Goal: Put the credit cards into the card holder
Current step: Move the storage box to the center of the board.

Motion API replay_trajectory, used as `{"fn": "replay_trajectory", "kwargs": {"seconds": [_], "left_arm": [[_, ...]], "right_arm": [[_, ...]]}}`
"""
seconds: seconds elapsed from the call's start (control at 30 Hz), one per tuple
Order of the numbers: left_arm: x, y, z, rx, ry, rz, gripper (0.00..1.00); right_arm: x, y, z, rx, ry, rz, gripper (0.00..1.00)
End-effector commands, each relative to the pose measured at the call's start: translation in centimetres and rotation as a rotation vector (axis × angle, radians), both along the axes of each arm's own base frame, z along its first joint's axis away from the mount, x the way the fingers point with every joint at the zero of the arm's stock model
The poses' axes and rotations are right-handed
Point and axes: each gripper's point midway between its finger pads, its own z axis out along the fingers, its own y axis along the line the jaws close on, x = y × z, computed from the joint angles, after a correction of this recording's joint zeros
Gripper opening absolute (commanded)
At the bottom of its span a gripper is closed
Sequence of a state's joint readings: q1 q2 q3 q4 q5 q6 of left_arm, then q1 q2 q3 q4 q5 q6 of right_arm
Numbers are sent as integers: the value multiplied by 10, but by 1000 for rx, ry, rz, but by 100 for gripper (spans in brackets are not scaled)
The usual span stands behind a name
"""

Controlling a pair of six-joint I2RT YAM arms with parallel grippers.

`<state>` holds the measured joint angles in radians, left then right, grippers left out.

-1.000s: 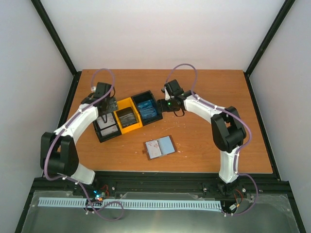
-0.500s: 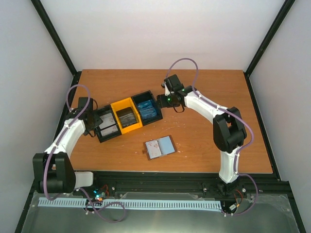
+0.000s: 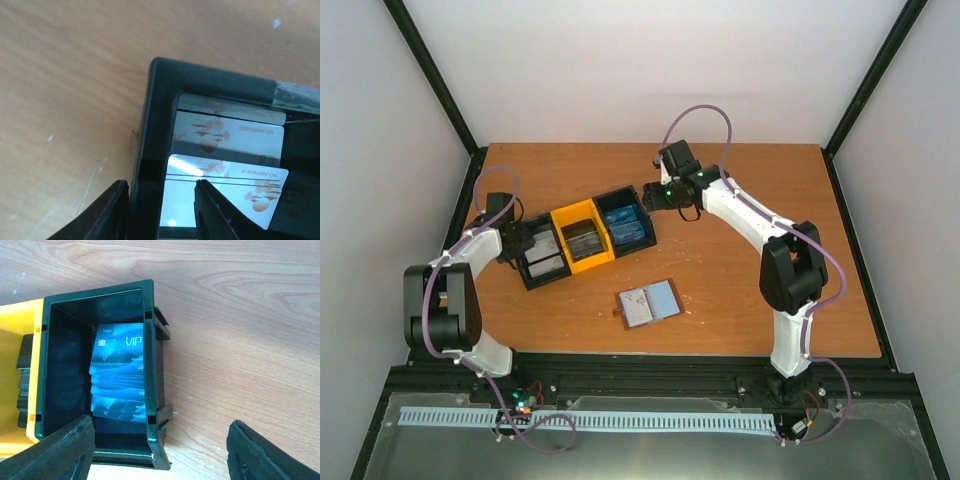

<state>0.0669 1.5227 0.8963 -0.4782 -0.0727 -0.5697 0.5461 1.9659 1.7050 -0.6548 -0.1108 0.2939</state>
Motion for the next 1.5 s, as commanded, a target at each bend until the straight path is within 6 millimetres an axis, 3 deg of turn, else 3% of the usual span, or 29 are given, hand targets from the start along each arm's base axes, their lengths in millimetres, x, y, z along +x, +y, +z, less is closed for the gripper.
{"fn": "replay_trajectory", "kwargs": {"seconds": [0.0, 0.23, 0.53, 0.73, 1.03, 1.17, 1.33, 1.47], "left_arm": [[55, -8, 33, 28, -175, -171, 37], [98, -42, 35, -50, -243, -419, 34], [155, -124, 22, -98, -281, -749, 33], [186, -182, 32, -158, -355, -886, 34], [193, -268, 21, -271, -405, -1138, 34], [195, -287, 22, -286, -451, -1229, 33], [198, -300, 20, -295, -488, -1316, 33], [195, -312, 17, -262, -513, -1384, 32]], "right_arm": [[8, -16, 7, -40, -21, -23, 72], [12, -29, 9, -63, -30, -21, 72], [11, -39, 11, -90, -31, 6, 71], [10, -61, 4, -140, -11, -19, 70], [-16, -100, -28, -296, 59, 97, 55], [-23, -129, -24, -289, 65, 64, 53], [-39, -161, -38, -317, 131, 78, 53], [-43, -168, -41, -347, 136, 95, 53]]}}
